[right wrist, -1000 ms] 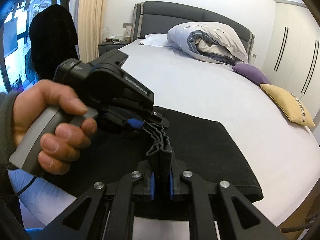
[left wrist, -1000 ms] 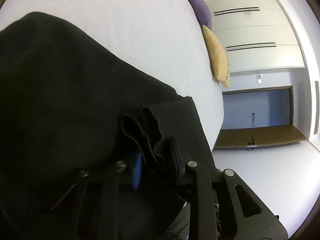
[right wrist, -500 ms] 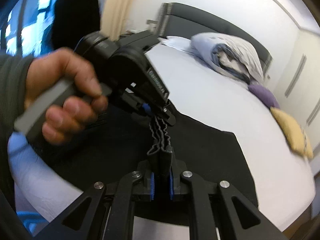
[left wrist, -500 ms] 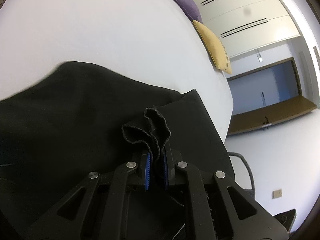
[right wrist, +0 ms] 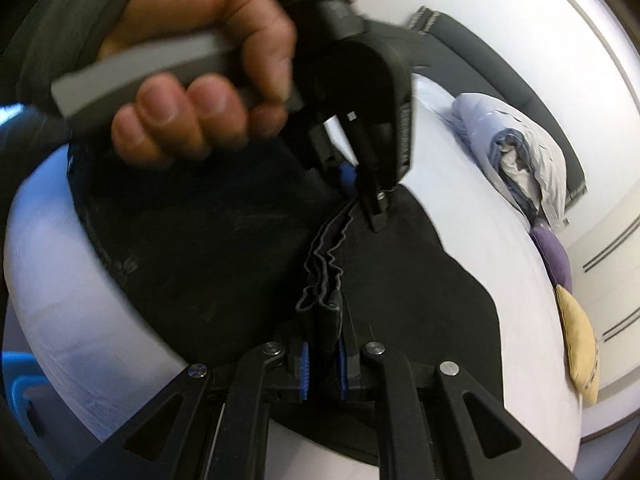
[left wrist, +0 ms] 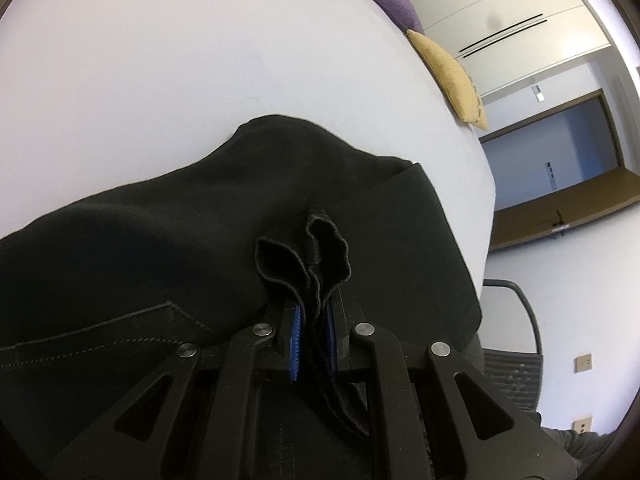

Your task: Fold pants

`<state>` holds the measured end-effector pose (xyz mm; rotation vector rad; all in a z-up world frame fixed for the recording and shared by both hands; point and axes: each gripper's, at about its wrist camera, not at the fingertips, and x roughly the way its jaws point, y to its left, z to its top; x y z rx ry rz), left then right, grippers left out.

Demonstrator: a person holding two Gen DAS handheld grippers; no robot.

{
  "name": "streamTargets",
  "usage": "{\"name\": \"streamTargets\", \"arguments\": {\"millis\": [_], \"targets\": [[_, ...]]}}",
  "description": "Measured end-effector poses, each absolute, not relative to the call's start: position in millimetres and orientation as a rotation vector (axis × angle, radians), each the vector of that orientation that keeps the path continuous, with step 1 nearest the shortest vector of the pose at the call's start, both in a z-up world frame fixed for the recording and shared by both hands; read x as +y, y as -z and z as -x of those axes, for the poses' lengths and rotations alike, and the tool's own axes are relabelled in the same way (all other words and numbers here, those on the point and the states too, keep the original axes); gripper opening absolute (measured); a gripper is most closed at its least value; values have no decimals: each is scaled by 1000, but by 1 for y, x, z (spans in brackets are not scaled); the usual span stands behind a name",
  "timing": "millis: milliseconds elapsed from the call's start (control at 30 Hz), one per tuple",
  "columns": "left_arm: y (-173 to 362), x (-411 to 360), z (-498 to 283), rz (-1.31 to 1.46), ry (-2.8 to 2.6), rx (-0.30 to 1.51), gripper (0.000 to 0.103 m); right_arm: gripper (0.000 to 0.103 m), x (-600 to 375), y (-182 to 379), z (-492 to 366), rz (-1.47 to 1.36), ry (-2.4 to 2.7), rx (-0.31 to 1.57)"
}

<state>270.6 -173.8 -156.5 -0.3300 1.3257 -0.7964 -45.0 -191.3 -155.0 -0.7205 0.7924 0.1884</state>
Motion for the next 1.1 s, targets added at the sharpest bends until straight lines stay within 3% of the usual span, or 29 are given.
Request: {"name": "streamTargets", "arguments": {"millis": [500, 567, 633, 700, 767, 933, 1100], "targets": [[178, -173, -258, 378, 761, 1321, 13, 14, -190, 162, 36, 674, -223, 822], [180, -168, -259, 412, 768, 1323, 13, 22, -196, 156, 35, 653, -220, 840], [178, -163, -259, 407, 759, 1322, 16, 51, -208, 143, 36, 594, -226, 861], [170, -158, -258, 365, 737, 1310, 20, 68, -226, 124, 39, 472, -285, 873], [162, -151, -259, 329, 703, 1303, 26, 70, -243, 110, 44, 358, -323, 881], [136, -140, -258, 205, 525, 1244, 26, 68, -348, 72, 17, -129, -393, 866], [100, -163, -227, 260, 651, 1129, 26, 68, -449, 82, -56, -537, -542, 883]]}}
